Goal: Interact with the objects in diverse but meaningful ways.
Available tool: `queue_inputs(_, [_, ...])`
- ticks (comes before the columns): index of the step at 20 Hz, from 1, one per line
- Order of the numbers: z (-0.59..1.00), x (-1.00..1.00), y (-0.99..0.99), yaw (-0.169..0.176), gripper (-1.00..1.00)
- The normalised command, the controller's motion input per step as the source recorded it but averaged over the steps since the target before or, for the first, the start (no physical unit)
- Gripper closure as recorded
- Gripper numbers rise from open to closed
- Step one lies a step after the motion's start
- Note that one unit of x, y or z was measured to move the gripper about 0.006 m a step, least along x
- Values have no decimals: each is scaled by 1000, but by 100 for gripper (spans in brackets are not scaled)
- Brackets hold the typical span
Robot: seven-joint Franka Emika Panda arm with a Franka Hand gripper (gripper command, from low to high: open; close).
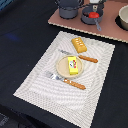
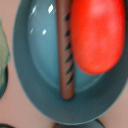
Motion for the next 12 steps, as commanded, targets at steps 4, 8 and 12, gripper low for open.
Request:
queue_inputs(4, [321, 329, -751, -73, -100])
queue_inputs(8, [181, 238, -768, -80, -100])
queue_inputs(12, [184, 186, -773, -79, -100])
